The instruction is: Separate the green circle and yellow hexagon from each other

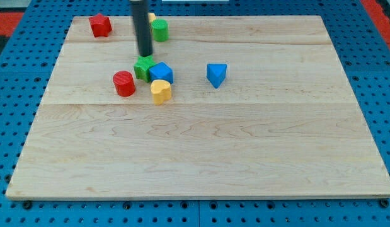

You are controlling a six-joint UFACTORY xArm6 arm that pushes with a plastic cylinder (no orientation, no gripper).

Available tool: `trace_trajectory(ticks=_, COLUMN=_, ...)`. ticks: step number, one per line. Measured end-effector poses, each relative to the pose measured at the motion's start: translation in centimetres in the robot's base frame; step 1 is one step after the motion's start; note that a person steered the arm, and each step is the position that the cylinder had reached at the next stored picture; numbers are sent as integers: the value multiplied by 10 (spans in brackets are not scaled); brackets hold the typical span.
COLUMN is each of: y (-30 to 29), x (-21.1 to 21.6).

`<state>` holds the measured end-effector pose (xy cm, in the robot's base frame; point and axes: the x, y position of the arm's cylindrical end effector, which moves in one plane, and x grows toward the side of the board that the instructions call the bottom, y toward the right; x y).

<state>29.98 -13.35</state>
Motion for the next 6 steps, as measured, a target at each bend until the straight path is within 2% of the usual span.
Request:
trace_trajectory(ticks=1, y=-51, x=-43)
trace_trajectory(ticks=2, y=-17, x=-61)
trace_trajectory(ticks=3, y=45, x=-59)
trace_trajectory(ticks=6, y=95, x=-60)
